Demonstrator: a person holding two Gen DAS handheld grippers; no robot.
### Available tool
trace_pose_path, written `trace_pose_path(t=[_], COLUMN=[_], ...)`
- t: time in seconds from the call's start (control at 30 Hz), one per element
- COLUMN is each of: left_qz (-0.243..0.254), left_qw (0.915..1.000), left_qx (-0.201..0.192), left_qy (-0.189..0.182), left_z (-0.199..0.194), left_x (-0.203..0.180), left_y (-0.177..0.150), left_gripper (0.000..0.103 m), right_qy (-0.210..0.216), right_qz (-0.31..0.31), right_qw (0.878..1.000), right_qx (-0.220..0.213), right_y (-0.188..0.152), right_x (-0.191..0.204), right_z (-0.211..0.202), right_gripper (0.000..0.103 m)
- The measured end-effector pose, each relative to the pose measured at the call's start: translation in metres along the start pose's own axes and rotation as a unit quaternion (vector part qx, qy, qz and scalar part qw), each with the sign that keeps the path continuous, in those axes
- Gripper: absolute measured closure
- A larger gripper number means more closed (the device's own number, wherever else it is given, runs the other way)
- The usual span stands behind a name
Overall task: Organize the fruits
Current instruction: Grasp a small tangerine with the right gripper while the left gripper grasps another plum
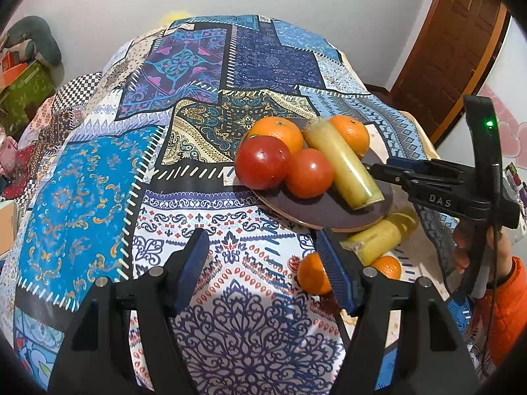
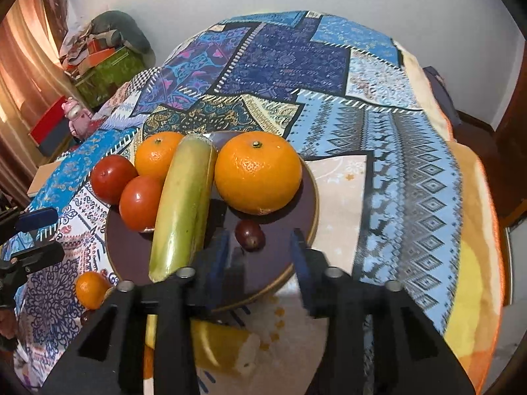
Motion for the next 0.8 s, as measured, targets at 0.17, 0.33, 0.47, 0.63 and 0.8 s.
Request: trace_pose_path(t=[0.17, 0.33, 0.47, 0.63, 0.8], left_qz=[-0.001, -0.001, -0.002, 0.004, 0.019], left_qw=[1.0000, 0.9999, 0.9997, 0.9987, 0.9974], left_qx=[-0.003, 0.002, 0.014, 0.035, 0.049], left_qy=[-0.007, -0.014, -0.021, -0.037, -0.049], left_z=[-0.016, -0.026, -0.025, -0.018, -0.008], left_x=[-0.005, -0.011, -0.017, -0.027, -0.038], left_y=[-0.009, -0.024, -0.039, -0.054, -0.059], left_gripper=[0.035, 0.035, 0.035, 0.045, 0.061], right_qy=[0.012, 0.022, 0.030, 0.045, 0.062], right_qz=[-0.001, -0.014, -0.022, -0.018, -0.016], right_qw=[1.000, 0.999, 0.999, 0.999, 0.998], right_qx=[-0.021, -0.038, -0.037, -0.021, -0.007], right_y=[-0.007, -0.028, -0.049, -0.066, -0.075], right_x=[0.006, 0.021, 0.036, 0.047, 0.056], right_z=[-0.030, -0.062, -0.072, -0.067, -0.057], right_gripper=[0.064, 0.063, 0.062, 0.062, 0.062])
Point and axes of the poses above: each gripper's, at about its wrist camera, not at the fingertips, and z roughly the way its jaws point, x to its left, y to its top, the point moved 1 cm from there along z, roughly the way its jaws point, and after that the axes turned 2 degrees about -x, right-handed, at the moved point
